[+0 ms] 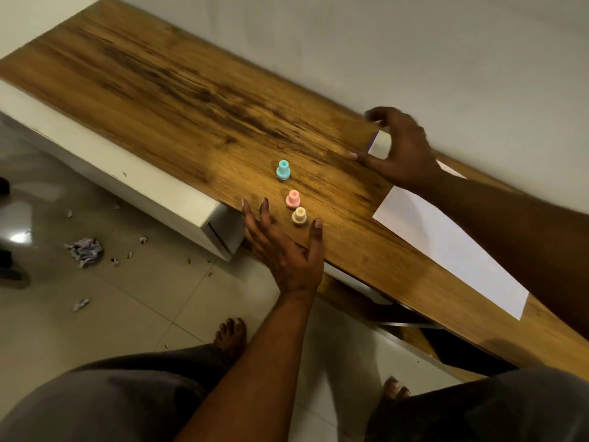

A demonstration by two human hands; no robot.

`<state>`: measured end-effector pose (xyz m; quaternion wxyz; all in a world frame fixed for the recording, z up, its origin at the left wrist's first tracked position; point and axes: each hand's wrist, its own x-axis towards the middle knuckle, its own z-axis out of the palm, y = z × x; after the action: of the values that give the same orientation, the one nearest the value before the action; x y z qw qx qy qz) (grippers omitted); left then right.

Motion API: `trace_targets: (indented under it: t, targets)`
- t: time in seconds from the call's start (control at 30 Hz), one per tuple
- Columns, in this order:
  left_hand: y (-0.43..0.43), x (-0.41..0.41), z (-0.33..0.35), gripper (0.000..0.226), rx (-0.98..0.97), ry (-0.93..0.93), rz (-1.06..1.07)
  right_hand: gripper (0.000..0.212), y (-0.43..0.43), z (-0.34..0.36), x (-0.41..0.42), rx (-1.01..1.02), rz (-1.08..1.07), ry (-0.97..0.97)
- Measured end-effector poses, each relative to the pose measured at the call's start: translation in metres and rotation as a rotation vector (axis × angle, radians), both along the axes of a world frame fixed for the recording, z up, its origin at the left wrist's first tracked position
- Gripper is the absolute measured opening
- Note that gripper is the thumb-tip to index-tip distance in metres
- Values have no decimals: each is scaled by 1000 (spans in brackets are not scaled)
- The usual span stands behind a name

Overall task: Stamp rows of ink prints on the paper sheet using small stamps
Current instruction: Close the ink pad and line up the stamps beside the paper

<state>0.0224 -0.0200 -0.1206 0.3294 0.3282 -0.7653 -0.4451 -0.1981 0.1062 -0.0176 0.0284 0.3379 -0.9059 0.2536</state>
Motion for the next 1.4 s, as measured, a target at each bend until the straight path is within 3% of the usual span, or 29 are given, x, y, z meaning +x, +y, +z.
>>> trace_targets:
  t: [0.1, 0.2, 0.3, 0.43, 0.63, 0.77, 1.4]
  targets:
    - [0, 0, 0, 90, 17, -55, -1, 52, -52, 16, 20, 63, 337, -69]
    - [1, -3, 3, 83, 22, -76, 18, 45, -97, 17, 30, 254, 550, -5]
    - [-1, -4, 5, 83, 27, -114, 37, 41, -120, 10, 35, 365, 615, 61]
    - [-3, -5, 1, 86, 18, -136, 26, 33, -124, 1, 25, 395, 520, 45]
    - [1, -8, -6, 82, 38, -115, 63, 47, -96, 6, -23, 243, 12, -120]
    - [2, -7, -5, 89, 61, -103, 53, 51, -63, 12, -59, 211, -207, -116]
    - [2, -6, 2, 92, 85, -97, 39, 60, -25, 5, -72, 204, -156, -8]
